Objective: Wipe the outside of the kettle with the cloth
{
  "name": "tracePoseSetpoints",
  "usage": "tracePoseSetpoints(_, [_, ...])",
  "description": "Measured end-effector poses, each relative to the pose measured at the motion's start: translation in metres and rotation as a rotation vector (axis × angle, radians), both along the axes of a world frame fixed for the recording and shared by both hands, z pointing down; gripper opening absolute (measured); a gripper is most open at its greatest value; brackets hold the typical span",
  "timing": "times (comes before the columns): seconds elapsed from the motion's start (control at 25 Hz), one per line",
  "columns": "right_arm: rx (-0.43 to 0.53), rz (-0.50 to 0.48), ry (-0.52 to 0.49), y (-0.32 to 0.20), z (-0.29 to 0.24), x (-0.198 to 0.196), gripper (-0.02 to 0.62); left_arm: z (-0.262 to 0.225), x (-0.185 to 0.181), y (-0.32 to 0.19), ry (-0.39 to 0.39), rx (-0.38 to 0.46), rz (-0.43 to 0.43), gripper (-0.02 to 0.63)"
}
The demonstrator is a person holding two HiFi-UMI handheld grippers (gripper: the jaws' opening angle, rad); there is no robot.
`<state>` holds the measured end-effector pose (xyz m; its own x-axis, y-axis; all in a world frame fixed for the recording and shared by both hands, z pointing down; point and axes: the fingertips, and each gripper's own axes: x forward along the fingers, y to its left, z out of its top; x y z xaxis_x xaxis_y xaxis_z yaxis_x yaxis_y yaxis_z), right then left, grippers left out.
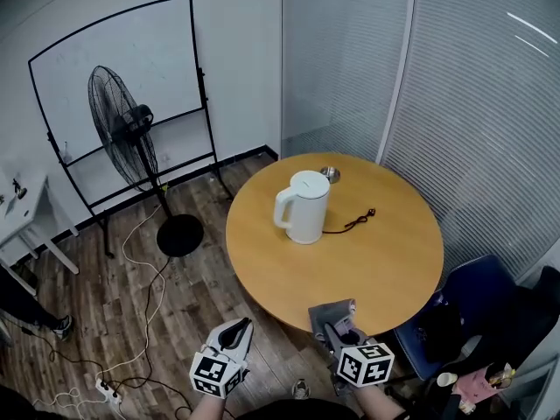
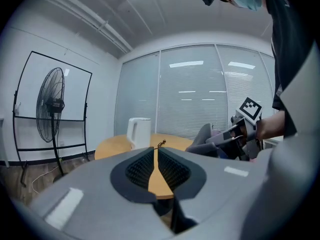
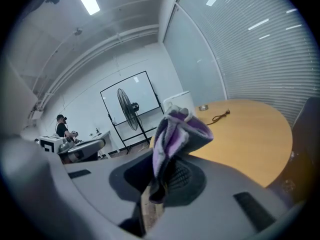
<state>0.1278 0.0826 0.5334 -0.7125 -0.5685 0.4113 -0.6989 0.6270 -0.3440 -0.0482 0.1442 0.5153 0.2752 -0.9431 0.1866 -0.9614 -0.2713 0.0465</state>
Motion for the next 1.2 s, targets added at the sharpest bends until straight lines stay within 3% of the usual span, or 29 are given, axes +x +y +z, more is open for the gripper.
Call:
tracePoseSetpoints(0.16, [0.0, -0.035, 0.001, -0.032, 0.002, 0.002, 0.041, 0.003, 0.008, -0.032, 0.034, 0.0, -0.034, 0.033])
tracePoseSetpoints(0.24, [-0.001, -0.047, 0.0, -0.047, 0.003, 0.0, 0.041, 0.005, 0.008, -0.046, 0.051, -0.006, -0.05, 0.161])
tracePoseSetpoints(0.56, [-0.017, -0.056, 0.005, -0.088, 0.009, -0.024, 0.042, 0.023, -0.013, -0.077, 0.085, -0.053, -0.061, 0.195])
tracePoseSetpoints(1.2, [-0.051, 0.189, 0.004, -0.162, 0.012, -0.095, 0.041, 0.028, -0.08, -0.229, 0.04, -0.097, 0.223, 0.202])
